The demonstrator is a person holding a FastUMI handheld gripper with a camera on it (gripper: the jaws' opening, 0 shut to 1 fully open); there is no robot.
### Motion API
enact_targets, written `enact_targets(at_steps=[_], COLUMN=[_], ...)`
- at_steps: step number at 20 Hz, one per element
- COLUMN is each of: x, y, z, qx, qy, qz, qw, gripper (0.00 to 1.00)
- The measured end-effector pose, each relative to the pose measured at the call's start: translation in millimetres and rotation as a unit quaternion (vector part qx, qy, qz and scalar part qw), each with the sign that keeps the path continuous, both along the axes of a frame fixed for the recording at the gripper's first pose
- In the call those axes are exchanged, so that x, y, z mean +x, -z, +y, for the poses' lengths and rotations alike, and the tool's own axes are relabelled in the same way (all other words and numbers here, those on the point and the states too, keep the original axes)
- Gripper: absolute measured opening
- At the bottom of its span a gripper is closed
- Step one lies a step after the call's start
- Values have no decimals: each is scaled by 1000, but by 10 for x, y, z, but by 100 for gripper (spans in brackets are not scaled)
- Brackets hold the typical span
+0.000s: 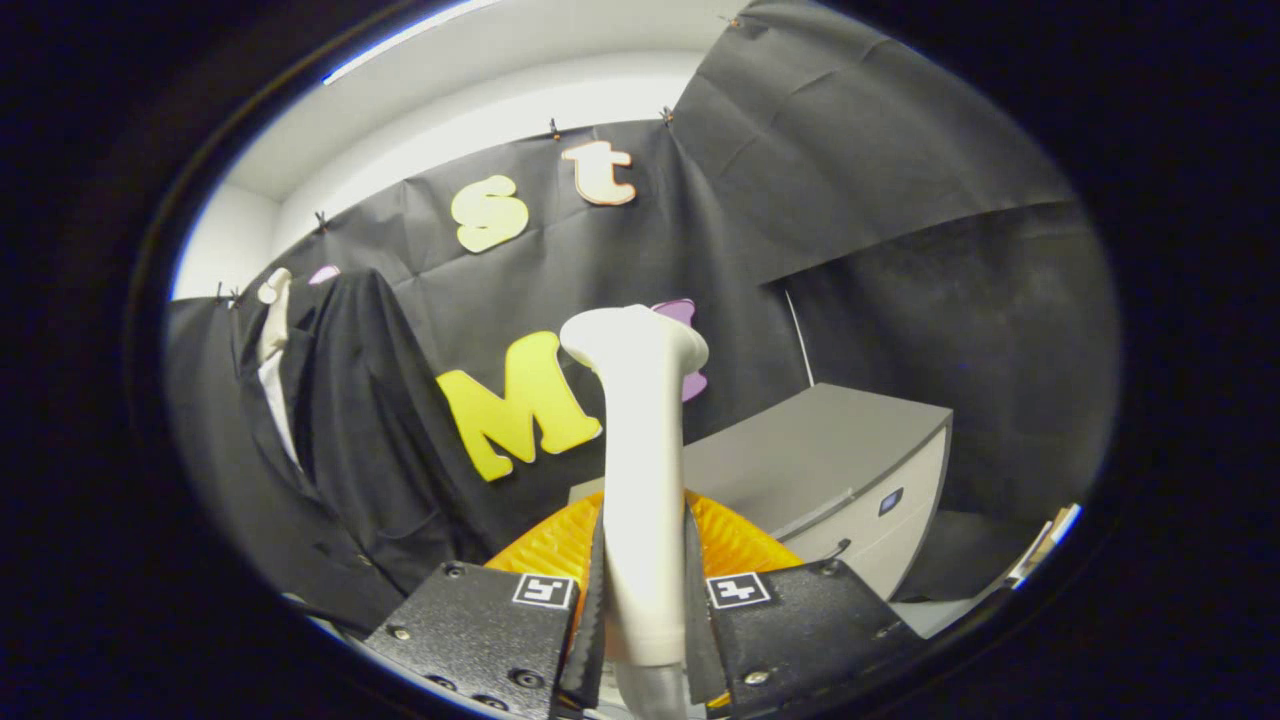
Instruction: Iron the clothes twice with a garment steamer, once on the left side and once on the right side.
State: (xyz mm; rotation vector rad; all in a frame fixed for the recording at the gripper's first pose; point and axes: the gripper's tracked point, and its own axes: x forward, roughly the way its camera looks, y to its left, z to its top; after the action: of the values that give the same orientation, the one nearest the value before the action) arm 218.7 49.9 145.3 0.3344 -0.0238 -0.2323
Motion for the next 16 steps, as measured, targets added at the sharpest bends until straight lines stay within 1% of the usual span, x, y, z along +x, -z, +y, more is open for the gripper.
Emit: enact_targets(at_steps=[5, 10, 13, 16], x=[-538, -786, -880, -932], y=[-288, -411, -473, -545], z=[596, 1243, 1582, 1938], qx=[-16, -41, -47, -58], qy=[-15, -42, -50, -76], qz=[-48, -82, -110, -129], qw=[999, 995, 992, 987], gripper=[35, 35, 35, 35])
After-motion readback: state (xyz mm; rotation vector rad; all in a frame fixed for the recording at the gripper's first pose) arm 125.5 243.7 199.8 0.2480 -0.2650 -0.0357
